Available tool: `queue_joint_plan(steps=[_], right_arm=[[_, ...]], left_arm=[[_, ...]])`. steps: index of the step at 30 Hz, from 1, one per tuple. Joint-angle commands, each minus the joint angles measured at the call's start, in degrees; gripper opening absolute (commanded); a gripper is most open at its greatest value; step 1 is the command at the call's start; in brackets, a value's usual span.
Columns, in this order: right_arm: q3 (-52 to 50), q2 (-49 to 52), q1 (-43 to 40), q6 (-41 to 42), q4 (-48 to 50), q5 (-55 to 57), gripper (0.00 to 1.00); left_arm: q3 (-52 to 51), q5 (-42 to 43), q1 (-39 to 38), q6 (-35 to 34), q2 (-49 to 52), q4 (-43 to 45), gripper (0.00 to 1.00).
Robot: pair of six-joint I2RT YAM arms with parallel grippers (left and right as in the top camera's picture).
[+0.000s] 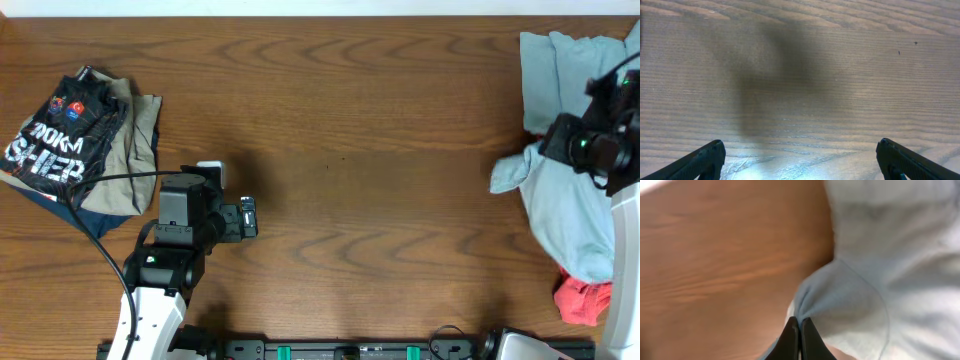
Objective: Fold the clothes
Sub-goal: 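Grasp the light blue shirt with the right gripper and drag it leftward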
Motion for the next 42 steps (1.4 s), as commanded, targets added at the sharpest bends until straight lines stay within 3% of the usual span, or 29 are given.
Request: queue_joint_plan(steps=[1,5,7,18,22,27,28,29,31,33,34,38,42], right_arm=[[3.8,-0.39,0.2,-9.16,0.46,-23.85,0.01],[3.82,-0.11,3.15,-13.81,-1.46,-37.38,0.01],[3.76,0.09,6.1,-15.19,-3.02,-38.56,0.01],[1.55,0.81,24.13,-13.77,-0.55,-31.04,0.01],[1.36,2.58,28.41,-7.8,1.81,-22.36,0.01],[1.36,6.25,32.09,-7.74,1.51,-18.34,0.02],[1.36,7.04,32.48,-7.74,1.49,-17.18,0.09],[1.36,7.74,32.63,-7.72,1.51,-15.78,0.27],[1.36,8.92,32.61,-6.99,1.62,-12.0,0.54],[1.36,9.64,32.15,-4.9,1.51,-5.27,0.92],[1.36,9.97,31.8,-3.39,1.25,-0.76,0.99],[1.36,10.01,30.23,0.81,-1.38,10.84,0.99],[0.66,10.14,29.14,-0.2,-5.31,10.75,0.99]], left_arm=[[1.4,0.15,0.35,-0.35,0.15,0.04,0.98],[1.4,0.15,0.35,-0.35,0.15,0.04,0.98],[1.4,0.15,0.35,-0.35,0.17,0.04,0.98],[1.4,0.13,0.35,-0.35,0.17,0.04,0.98],[1.38,0.15,0.35,-0.35,0.17,0.0,0.98],[1.38,0.15,0.35,-0.35,0.17,0.0,0.98],[1.38,0.15,0.35,-0.37,0.17,0.0,0.98],[1.38,0.15,0.35,-0.37,0.15,0.0,0.98],[1.38,0.15,0.35,-0.35,0.15,0.0,0.98],[1.38,0.15,0.35,-0.37,0.17,0.0,0.98],[1.38,0.15,0.35,-0.37,0.17,0.0,0.98],[1.38,2.86,0.35,-0.42,0.17,0.24,0.98],[1.38,7.45,0.35,-0.66,0.44,1.55,0.98]])
